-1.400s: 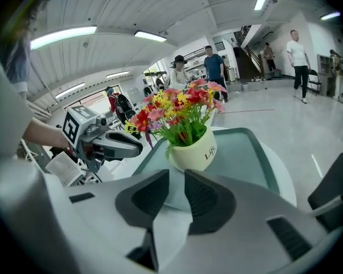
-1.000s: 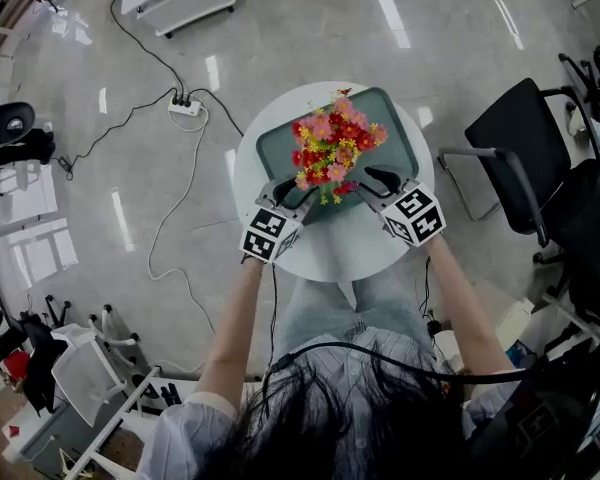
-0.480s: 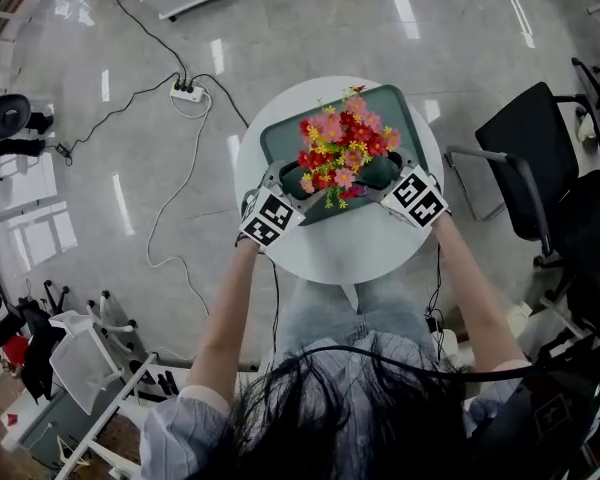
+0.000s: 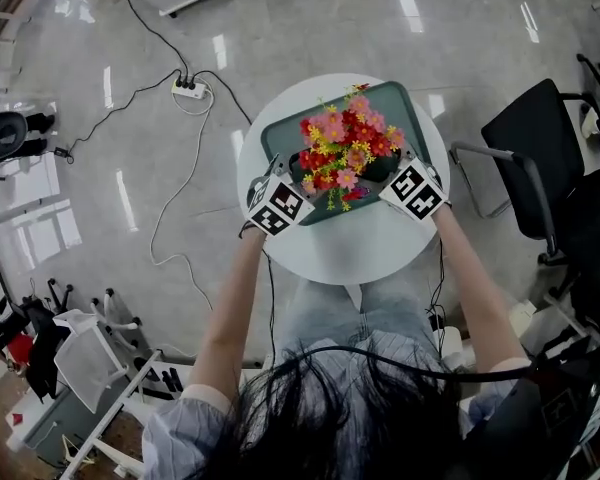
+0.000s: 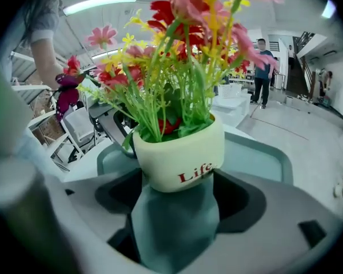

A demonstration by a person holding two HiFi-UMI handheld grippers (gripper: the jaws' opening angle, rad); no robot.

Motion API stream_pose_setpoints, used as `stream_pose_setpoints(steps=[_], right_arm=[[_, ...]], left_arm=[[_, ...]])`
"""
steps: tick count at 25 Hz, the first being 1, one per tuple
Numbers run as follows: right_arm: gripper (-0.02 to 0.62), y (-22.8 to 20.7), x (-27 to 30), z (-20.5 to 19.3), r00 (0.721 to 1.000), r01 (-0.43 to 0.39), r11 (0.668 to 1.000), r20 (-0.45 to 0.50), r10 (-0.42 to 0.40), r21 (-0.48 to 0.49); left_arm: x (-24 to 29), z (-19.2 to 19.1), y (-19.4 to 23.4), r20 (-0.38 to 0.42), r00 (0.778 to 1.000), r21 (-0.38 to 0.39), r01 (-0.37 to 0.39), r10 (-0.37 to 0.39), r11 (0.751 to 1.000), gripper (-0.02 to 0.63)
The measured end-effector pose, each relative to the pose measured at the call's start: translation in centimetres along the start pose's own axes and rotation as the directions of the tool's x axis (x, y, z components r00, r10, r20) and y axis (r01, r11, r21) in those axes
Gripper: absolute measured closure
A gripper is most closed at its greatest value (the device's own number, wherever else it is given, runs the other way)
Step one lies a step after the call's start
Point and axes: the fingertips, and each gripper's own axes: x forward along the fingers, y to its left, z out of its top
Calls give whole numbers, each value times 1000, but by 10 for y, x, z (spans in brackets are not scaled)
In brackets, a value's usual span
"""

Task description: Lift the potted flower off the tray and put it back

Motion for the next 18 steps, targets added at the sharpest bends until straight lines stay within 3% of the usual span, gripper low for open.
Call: stream_pose_setpoints(steps=[10, 18], right_arm=[[233, 1, 0, -1, 999, 54, 999, 9, -54, 5], [233, 10, -9, 11, 996, 77, 997, 34, -78, 19]], left_arm=[[2, 5, -1, 3, 999, 30, -45, 45, 999, 316], [-14, 16, -5, 49, 998, 6, -46, 45, 999, 316]])
